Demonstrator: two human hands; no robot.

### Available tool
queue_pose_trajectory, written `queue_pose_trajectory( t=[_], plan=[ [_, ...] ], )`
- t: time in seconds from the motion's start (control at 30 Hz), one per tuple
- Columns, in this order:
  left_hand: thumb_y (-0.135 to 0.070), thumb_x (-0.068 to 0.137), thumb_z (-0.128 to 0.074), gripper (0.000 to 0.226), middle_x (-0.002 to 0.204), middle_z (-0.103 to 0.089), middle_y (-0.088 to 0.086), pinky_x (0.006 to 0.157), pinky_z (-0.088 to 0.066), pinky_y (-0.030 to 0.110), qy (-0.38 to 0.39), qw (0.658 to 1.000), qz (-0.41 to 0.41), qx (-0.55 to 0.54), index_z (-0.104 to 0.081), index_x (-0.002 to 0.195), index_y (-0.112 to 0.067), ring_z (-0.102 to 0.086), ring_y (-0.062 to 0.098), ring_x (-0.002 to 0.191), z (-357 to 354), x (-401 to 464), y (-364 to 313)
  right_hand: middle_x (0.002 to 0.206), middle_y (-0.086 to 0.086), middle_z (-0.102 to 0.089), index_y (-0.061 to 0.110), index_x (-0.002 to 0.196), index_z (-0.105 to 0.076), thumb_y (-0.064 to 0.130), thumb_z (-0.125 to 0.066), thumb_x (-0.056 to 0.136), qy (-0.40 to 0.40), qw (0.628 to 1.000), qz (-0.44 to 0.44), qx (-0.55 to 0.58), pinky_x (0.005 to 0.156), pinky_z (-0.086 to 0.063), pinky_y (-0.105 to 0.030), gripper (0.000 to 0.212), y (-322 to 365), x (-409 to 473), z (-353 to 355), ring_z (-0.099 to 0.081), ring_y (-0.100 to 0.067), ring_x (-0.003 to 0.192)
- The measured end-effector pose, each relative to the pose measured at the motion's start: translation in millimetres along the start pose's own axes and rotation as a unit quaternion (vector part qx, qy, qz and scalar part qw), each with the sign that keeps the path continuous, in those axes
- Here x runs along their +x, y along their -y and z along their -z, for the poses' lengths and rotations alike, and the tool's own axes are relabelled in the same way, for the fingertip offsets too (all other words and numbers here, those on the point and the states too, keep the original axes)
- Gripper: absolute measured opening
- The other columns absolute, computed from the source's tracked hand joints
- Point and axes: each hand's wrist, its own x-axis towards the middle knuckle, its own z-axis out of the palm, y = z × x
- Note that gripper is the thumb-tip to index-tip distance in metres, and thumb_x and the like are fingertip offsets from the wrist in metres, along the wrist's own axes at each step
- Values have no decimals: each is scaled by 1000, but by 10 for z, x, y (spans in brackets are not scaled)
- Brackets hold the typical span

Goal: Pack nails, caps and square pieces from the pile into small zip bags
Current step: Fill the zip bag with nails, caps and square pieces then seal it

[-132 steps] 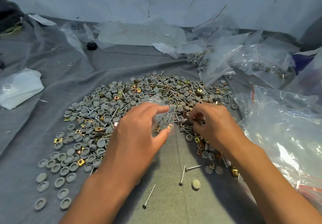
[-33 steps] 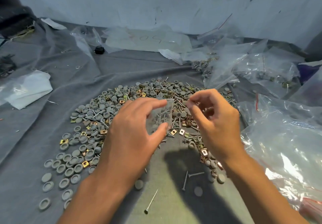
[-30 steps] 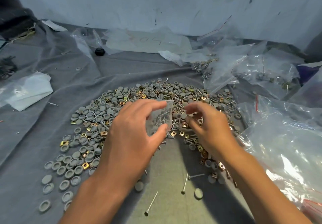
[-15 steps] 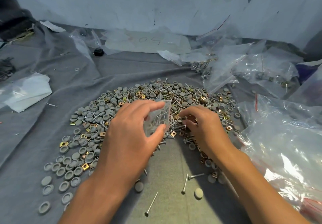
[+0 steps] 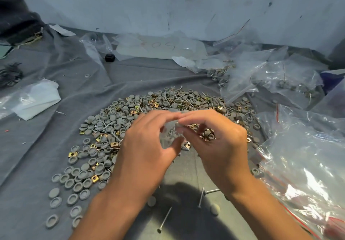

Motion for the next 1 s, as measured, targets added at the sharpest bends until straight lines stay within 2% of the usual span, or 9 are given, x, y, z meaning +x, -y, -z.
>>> queue_pose_trajectory(
  t=[0.2, 0.33, 0.47, 0.57, 0.7, 0.8, 0.87, 0.93, 1.0],
  plan=[
    [-21, 73, -81, 52, 116, -64, -18, 97, -42, 14, -10, 1000, -23, -16, -67, 123, -24, -57, 1, 105, 16, -5, 22, 140, -1, -57, 21, 111, -75, 16, -60, 97, 94, 961, 74, -251, 105, -39, -34, 21, -73, 5, 132, -45, -24, 122],
    [-29, 72, -83, 62, 124, -63, -14, 102, -45, 27, 22, 995, -94, 6, -64, 130, -22, -57, 6, 116, 42, -5, 26, 137, 4, -61, 25, 110, -73, 12, -67, 91, 119, 930, 99, -334, 99, -38, -40, 25, -99, 98, 332, -51, -26, 120],
    [-13, 83, -76, 46, 120, -67, -14, 93, -52, 25, -41, 986, -154, -57, -65, 127, -22, -63, 5, 109, 68, -5, 32, 118, 7, -69, 22, 103, -76, 28, -61, 101, 92, 954, 106, -265, 91, -44, -41, 16, -23, 176, 470, -60, -24, 108],
    [-21, 85, -77, 37, 109, -71, -14, 80, -55, 23, -99, 975, -69, -188, -66, 117, -35, -69, 14, 97, 131, -6, 20, 106, 7, -67, 22, 105, -74, 25, -67, 98, 62, 982, 85, -154, 86, -49, -38, 10, 35, 199, 545, -63, -19, 99],
    [-24, 76, -87, 38, 97, -75, -2, 76, -59, 26, -57, 931, 67, -354, -67, 106, -37, -74, 21, 89, 115, 7, 60, 89, 6, -66, 37, 116, -61, 39, -69, 93, 76, 987, -124, 74, 75, -52, -31, 25, 39, 92, 512, -63, -18, 82],
    [-29, 68, -83, 38, 93, -77, -6, 73, -61, 26, -2, 930, 131, -342, -65, 100, -41, -75, 14, 85, 62, 28, 136, 89, 1, -69, 33, 104, -67, 44, -69, 91, 123, 955, -239, 122, 69, -53, -42, 17, -61, 19, 447, -63, -22, 78],
    [-27, 69, -83, 38, 92, -76, -12, 72, -59, 21, 5, 943, 140, -302, -65, 100, -40, -74, 8, 83, 22, 42, 170, 83, 1, -67, 25, 96, -70, 41, -67, 86, 141, 936, -284, 154, 66, -48, -33, 19, -130, -8, 432, -59, -19, 73],
    [-21, 74, -83, 38, 92, -76, -14, 72, -58, 19, 12, 947, 140, -288, -65, 101, -39, -74, 5, 85, 0, 48, 176, 80, 1, -65, 20, 94, -70, 39, -68, 86, 137, 929, -295, 178, 64, -45, -27, 20, -153, -22, 430, -55, -14, 71],
    [-23, 75, -82, 36, 91, -76, -15, 71, -58, 18, 16, 950, 135, -280, -65, 101, -42, -73, 5, 85, 1, 46, 180, 81, -4, -64, 22, 94, -69, 39, -68, 89, 128, 934, -281, 180, 62, -45, -34, 17, -143, -36, 417, -54, -22, 70]
  ],
)
